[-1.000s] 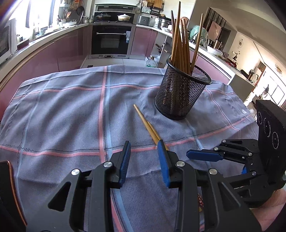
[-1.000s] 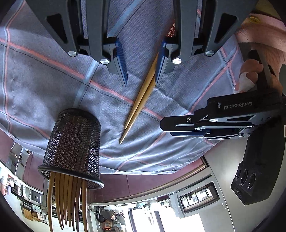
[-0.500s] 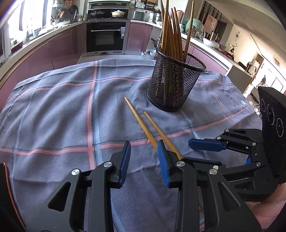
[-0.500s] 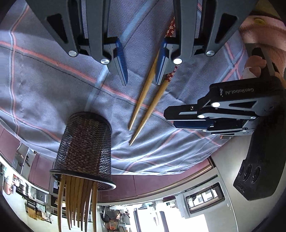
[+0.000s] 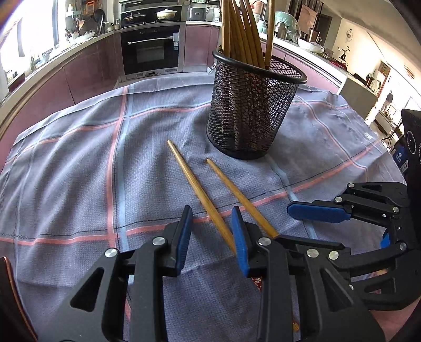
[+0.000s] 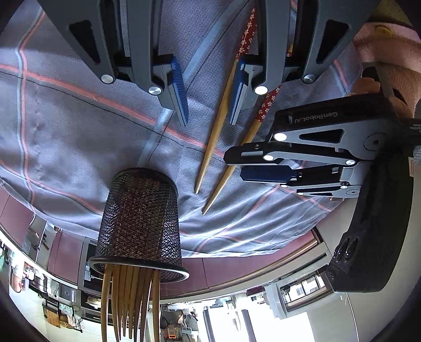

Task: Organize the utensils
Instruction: 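Move both grippers over the last two chopsticks on the cloth, then close the left gripper on one chopstick while the right gripper grasps the other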

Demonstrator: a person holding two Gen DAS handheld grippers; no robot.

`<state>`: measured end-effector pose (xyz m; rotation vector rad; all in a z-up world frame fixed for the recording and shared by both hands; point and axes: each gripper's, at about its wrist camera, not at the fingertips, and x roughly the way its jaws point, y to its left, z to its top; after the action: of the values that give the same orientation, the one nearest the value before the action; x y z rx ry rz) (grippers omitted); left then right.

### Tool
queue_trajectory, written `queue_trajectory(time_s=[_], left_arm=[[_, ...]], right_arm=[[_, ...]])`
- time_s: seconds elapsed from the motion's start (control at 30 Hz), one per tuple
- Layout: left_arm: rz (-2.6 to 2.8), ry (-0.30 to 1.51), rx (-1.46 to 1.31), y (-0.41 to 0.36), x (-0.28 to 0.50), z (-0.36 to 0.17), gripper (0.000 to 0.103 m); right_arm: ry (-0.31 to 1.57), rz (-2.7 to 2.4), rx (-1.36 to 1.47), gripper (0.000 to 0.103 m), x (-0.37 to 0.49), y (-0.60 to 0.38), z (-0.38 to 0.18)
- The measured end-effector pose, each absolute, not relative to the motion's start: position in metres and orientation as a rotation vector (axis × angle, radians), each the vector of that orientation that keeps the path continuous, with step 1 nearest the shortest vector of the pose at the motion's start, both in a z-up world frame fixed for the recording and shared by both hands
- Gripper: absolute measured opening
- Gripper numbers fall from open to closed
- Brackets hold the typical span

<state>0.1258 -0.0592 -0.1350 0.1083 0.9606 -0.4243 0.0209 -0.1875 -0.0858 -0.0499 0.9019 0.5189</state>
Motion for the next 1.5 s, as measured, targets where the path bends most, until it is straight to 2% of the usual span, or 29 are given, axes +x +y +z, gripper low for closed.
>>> queue_trajectory(time_s=[0.13, 0.53, 0.8, 1.0, 1.1, 1.5], left_arm=[[-0.438, 0.971, 0.083, -0.058, 0.125, -0.135, 0.014], [-0.432, 0.983, 0.023, -0.046, 0.102, -0.136, 0.011], [-0.418, 0.984, 0.049, -0.047, 0.109, -0.135, 0.015], [-0.412, 0.987, 0.057, -0.047, 0.116, -0.137, 0.016], [-0.409, 0.989, 0.047, -0.047, 0.118, -0.137, 0.014], [-0.409, 0.995, 0.032, -0.045, 0.115, -0.137, 0.009]], right_arm=[[0.901, 0.514, -0.055, 0.027, 0.022, -0.188, -0.086], [0.898, 0.507, -0.073, 0.025, 0.027, -0.179, -0.089], [0.889, 0.508, -0.091, 0.024, 0.037, -0.167, -0.089], [0.884, 0.502, -0.099, 0.017, 0.042, -0.163, -0.089], [0.887, 0.497, -0.086, 0.009, 0.044, -0.165, -0.09], [0.895, 0.507, -0.05, 0.005, 0.042, -0.179, -0.088]])
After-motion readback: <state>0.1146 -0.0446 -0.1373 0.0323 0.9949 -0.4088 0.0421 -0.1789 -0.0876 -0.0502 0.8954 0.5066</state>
